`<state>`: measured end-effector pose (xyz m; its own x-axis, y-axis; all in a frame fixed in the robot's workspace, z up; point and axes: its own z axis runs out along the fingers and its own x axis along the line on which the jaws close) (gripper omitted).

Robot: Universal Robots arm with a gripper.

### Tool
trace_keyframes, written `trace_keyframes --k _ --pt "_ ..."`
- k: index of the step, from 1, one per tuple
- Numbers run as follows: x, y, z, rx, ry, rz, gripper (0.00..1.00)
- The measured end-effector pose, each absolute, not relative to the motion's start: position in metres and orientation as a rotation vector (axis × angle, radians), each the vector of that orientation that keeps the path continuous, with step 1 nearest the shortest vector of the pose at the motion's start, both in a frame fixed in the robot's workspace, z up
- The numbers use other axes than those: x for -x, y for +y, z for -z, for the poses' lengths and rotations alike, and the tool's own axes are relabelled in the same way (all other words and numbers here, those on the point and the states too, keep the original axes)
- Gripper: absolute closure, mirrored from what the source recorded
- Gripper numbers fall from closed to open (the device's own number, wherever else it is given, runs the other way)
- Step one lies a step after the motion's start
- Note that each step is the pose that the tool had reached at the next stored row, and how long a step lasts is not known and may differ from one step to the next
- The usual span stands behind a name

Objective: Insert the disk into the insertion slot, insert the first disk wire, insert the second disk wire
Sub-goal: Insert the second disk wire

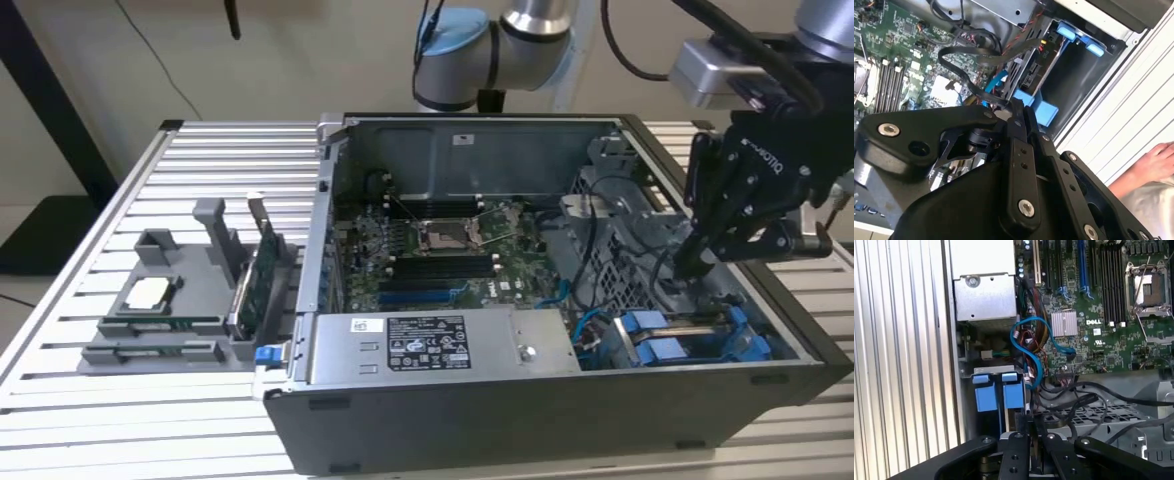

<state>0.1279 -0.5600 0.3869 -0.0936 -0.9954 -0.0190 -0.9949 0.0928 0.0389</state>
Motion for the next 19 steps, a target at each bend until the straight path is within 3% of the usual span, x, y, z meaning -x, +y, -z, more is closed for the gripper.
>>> trace_keyframes --k 19 --pt "-0.122 -0.576 -0.371 -2.175 -2.377 -0.044 0.84"
